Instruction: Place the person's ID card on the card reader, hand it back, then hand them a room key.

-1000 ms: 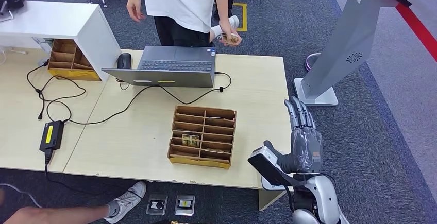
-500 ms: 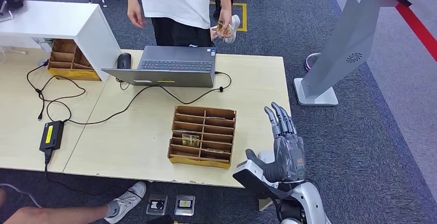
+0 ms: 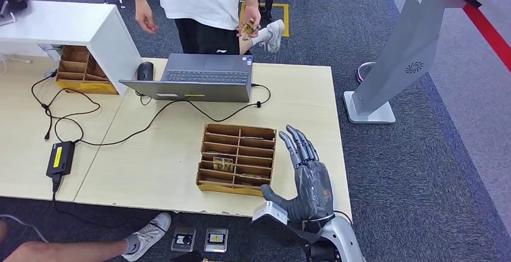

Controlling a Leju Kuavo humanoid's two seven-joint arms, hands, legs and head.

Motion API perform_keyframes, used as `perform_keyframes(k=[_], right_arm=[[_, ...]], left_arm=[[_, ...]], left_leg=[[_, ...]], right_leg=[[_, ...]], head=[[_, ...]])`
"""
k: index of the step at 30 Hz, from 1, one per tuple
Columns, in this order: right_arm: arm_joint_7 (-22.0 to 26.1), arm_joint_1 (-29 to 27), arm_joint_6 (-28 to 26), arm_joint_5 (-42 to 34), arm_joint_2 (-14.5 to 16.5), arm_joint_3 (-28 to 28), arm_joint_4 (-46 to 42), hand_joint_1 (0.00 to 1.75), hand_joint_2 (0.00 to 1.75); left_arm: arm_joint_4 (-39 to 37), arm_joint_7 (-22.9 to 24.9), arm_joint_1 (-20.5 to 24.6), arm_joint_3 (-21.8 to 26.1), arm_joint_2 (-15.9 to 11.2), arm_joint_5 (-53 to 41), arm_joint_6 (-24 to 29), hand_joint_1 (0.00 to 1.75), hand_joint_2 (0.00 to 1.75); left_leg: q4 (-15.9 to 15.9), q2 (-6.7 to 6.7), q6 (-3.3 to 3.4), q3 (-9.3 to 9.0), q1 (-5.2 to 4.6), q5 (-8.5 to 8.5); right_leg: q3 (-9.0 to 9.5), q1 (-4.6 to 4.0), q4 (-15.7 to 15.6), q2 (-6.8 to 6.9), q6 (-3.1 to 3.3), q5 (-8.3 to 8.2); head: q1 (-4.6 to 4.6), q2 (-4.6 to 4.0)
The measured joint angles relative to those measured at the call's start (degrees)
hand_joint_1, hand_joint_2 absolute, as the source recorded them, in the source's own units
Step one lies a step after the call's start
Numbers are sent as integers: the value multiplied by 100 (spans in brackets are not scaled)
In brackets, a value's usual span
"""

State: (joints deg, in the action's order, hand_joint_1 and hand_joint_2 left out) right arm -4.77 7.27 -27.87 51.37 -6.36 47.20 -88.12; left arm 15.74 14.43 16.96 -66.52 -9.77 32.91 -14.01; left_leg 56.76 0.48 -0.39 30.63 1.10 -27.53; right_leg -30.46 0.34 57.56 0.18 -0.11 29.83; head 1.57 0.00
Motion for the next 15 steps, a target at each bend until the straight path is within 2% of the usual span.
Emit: perform_keyframes(k=[15], right_arm=[[13,273,295,-80,288,324,712,0,175]], left_arm=[[0,0,-60,205,0,-35,16,0,0]], left_leg=[[0,0,0,2,0,0]], right_leg=[[-1,0,0,1,0,0]], head=[[1,0]])
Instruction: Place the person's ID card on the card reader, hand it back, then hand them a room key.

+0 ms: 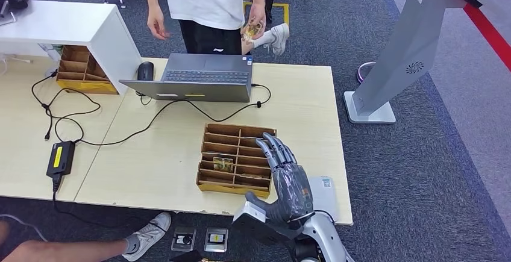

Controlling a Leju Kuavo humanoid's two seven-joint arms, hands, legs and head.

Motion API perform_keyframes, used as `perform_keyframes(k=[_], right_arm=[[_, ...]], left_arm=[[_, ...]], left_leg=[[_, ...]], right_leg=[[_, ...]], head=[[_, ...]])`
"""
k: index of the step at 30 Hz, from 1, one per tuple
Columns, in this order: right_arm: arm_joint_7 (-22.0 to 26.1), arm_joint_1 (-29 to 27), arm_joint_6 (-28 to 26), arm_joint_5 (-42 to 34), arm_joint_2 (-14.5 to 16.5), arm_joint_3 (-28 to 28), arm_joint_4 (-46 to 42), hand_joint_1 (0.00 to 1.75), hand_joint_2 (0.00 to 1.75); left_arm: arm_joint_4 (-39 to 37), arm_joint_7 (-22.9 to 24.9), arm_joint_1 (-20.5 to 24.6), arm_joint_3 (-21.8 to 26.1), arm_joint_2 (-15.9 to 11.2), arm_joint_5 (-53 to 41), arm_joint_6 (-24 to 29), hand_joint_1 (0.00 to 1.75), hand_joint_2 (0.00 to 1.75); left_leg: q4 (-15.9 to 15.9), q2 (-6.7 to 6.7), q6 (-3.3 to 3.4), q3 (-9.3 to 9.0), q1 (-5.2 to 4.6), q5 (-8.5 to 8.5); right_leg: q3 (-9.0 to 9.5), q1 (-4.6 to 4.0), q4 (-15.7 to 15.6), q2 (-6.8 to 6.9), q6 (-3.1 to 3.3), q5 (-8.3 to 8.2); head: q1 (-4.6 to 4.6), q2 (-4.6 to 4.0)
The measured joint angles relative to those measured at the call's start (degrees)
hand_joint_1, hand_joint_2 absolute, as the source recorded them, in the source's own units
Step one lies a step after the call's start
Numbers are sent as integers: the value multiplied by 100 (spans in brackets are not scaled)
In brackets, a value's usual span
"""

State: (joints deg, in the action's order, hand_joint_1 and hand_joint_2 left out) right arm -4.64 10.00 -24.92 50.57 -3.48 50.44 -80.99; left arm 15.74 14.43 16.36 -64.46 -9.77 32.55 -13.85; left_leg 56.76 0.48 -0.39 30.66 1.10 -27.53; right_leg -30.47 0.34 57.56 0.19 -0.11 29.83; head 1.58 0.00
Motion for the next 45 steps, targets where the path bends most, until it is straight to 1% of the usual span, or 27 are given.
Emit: perform_keyframes(k=[11,31,45], right_arm=[[76,268,-57,23,187,137,586,0,175],[228,408,35,-29,330,283,919,0,175],[30,409,173,284,357,293,1106,0,175]], left_arm=[[0,0,-69,177,0,8,5,0,0],[-10,-39,-186,464,-1,41,32,0,0],[-11,49,-168,569,0,-138,-4,0,0]], left_leg=[[0,0,0,1,0,0],[0,0,0,3,0,0],[0,0,0,3,0,0]], right_leg=[[-1,0,0,0,0,0],[-3,0,0,0,0,0],[-6,0,0,-1,0,0]], head=[[-1,0],[0,0],[0,0]])
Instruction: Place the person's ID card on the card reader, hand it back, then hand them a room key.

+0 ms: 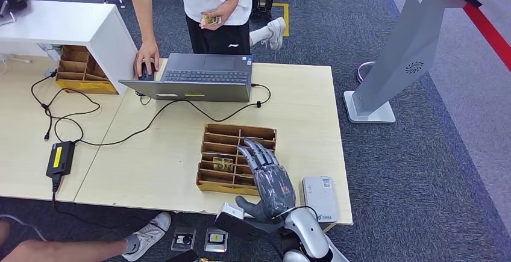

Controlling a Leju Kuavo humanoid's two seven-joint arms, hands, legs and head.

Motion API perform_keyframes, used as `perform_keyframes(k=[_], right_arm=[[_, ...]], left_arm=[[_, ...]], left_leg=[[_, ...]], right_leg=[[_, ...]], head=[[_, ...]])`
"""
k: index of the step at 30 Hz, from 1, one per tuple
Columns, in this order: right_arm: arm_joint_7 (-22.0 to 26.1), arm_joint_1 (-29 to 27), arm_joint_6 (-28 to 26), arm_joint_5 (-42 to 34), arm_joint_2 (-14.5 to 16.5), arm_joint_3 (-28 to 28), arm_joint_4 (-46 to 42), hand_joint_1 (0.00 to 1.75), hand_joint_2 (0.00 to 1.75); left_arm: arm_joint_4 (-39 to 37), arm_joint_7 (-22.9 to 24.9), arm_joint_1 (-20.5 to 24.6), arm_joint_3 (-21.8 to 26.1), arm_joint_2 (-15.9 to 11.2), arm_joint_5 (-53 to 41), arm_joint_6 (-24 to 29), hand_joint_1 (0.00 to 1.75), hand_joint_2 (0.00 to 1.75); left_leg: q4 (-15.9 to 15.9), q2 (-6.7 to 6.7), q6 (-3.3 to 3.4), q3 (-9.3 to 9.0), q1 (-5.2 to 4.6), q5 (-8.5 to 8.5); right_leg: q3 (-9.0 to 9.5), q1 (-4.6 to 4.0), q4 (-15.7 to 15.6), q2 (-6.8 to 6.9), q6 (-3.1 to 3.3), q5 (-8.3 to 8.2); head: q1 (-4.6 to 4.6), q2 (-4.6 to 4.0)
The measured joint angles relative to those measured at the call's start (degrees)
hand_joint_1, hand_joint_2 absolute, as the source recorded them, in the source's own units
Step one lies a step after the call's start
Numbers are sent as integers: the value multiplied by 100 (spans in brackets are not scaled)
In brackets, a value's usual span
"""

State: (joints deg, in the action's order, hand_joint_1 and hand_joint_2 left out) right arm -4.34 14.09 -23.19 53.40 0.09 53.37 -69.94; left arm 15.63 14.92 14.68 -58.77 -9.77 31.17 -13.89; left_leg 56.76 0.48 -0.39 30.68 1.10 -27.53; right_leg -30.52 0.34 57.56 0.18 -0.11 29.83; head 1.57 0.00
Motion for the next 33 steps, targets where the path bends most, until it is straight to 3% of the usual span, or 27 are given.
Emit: perform_keyframes(k=[15,28,30,33], right_arm=[[-107,13,-106,170,11,1,355,1,175],[-22,111,-96,223,136,1,579,14,175],[-10,122,-96,217,149,2,606,30,175],[9,142,-99,192,161,3,648,78,175]], left_arm=[[0,75,54,70,40,-151,-24,0,0],[-2,15,4,183,46,-107,11,0,0],[-2,9,-2,187,46,-109,12,0,0],[-2,8,-5,192,46,-121,13,0,0]], left_leg=[[0,0,0,2,0,0],[0,0,0,5,0,0],[0,0,0,5,0,0],[0,0,0,5,0,0]], right_leg=[[-2,0,0,0,0,0],[-2,0,0,0,0,0],[-2,0,0,0,0,0],[-2,0,0,1,0,0]], head=[[1,0],[1,0],[1,0],[1,0]])
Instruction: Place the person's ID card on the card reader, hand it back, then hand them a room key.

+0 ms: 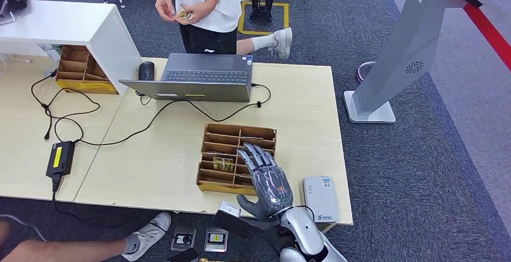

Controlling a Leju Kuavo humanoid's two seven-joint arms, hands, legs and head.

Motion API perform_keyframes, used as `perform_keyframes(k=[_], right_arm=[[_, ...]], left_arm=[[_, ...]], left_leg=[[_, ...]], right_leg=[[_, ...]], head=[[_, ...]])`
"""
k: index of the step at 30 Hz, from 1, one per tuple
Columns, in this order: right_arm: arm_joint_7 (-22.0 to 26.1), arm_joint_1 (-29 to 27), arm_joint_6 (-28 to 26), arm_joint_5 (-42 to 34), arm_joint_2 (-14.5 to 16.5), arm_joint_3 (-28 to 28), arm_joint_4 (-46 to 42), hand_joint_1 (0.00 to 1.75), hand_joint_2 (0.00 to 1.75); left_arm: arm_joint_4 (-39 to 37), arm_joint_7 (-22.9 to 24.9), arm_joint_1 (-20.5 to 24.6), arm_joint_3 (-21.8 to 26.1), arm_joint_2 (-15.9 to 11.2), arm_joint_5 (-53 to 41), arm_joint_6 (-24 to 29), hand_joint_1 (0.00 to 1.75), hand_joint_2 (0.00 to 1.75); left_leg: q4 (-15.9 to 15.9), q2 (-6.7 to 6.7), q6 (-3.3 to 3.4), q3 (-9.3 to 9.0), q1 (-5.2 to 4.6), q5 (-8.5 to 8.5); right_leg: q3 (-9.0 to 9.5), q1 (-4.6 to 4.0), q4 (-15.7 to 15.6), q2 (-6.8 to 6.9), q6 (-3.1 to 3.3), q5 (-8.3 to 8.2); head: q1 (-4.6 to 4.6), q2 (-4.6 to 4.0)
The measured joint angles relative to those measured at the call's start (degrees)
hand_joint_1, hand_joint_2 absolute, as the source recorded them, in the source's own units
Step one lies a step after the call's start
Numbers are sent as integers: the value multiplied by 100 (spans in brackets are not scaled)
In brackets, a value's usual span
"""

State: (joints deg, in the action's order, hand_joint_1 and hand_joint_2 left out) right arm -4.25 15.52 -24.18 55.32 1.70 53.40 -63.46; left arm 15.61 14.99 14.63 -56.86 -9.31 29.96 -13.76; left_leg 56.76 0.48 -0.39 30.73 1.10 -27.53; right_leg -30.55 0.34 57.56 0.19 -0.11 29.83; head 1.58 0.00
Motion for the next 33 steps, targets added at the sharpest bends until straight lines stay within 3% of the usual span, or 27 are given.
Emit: perform_keyframes(k=[17,33], right_arm=[[-92,68,-69,-57,26,0,214,54,175],[-394,71,-123,-20,-104,-1,258,56,175]], left_arm=[[0,-7,-54,122,0,-70,6,0,0],[0,4,-62,148,0,-279,-16,0,0]], left_leg=[[0,0,0,0,0,0],[0,-1,0,0,0,0]], right_leg=[[-1,0,0,0,0,0],[-5,0,0,-2,0,0]], head=[[-1,0],[-1,0]])
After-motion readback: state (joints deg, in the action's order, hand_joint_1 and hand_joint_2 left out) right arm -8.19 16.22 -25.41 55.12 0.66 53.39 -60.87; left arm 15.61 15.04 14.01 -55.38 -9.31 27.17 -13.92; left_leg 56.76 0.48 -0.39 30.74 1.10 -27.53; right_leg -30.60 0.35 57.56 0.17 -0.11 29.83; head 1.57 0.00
